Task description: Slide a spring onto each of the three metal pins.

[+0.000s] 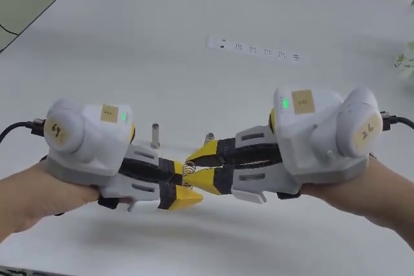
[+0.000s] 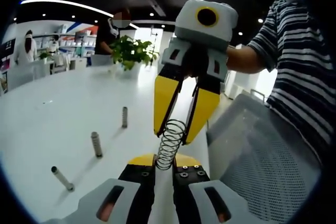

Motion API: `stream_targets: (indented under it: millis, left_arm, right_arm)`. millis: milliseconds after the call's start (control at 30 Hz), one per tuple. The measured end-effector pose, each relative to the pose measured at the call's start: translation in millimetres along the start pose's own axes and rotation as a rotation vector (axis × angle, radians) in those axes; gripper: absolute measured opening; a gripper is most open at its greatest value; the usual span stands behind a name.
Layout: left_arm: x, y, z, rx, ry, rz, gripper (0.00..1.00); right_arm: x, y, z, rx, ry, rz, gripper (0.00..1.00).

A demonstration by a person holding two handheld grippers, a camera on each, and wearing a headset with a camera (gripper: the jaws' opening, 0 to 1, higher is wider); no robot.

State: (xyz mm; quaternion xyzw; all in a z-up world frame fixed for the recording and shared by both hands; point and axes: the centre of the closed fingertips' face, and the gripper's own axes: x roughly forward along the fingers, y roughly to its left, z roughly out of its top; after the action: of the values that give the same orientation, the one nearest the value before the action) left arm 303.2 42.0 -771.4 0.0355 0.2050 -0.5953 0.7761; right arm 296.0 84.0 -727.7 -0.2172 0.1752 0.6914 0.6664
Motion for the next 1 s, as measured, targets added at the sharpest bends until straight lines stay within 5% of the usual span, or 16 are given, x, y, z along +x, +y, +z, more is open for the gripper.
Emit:
stream_targets:
  millis: [1000]
  left_arm:
    - [-15.4, 13.2, 7.5, -0.049, -0.049, 0.076, 0.29]
  right_arm:
    - [-5.4, -11.7, -9.4, 0.007, 0.011, -0.062, 0.08]
